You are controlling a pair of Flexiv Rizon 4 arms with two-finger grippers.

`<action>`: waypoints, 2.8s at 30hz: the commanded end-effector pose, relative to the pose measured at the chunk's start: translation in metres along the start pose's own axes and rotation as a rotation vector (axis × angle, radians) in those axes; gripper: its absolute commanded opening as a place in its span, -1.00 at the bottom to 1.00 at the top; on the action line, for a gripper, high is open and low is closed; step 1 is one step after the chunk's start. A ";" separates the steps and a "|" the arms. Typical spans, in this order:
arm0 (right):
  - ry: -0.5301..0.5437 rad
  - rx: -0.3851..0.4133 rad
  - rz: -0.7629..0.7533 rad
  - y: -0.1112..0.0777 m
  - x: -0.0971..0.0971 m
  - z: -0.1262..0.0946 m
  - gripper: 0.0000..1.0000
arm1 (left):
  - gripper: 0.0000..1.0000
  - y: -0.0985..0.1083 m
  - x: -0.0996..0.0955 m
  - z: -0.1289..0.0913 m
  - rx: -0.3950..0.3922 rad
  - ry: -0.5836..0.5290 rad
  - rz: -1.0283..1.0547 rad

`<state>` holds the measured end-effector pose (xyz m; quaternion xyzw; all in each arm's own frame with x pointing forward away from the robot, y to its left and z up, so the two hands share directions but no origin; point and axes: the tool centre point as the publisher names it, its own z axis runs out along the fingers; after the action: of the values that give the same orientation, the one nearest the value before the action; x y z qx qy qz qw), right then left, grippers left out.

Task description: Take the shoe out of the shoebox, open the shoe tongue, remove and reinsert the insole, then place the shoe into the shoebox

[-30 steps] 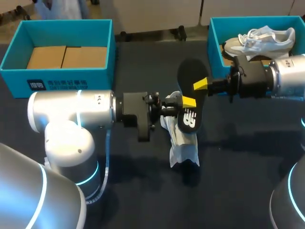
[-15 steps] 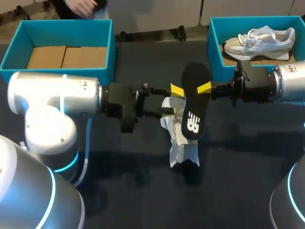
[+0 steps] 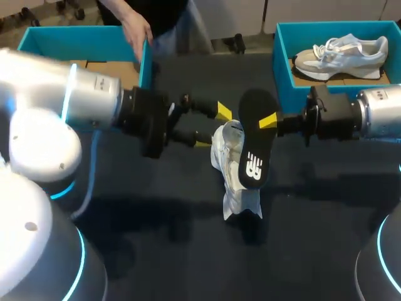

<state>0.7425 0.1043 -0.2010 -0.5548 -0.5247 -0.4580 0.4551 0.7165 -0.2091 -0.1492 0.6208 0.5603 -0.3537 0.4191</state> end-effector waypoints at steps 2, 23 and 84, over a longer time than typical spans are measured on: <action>0.000 -0.008 0.003 -0.003 -0.003 0.002 -1.00 | 1.00 0.009 -0.015 0.004 -0.043 0.300 -0.040; -0.050 0.036 0.008 0.004 -0.017 0.010 -1.00 | 1.00 0.009 -0.030 0.004 -0.002 0.404 -0.052; -0.049 0.016 -0.009 0.016 -0.032 0.008 -1.00 | 1.00 0.041 -0.041 0.043 0.078 0.935 0.016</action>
<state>0.7602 0.1050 -0.2338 -0.5583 -0.5431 -0.4410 0.4460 0.7522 -0.2633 -0.1240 0.7328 0.6699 -0.0578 0.1046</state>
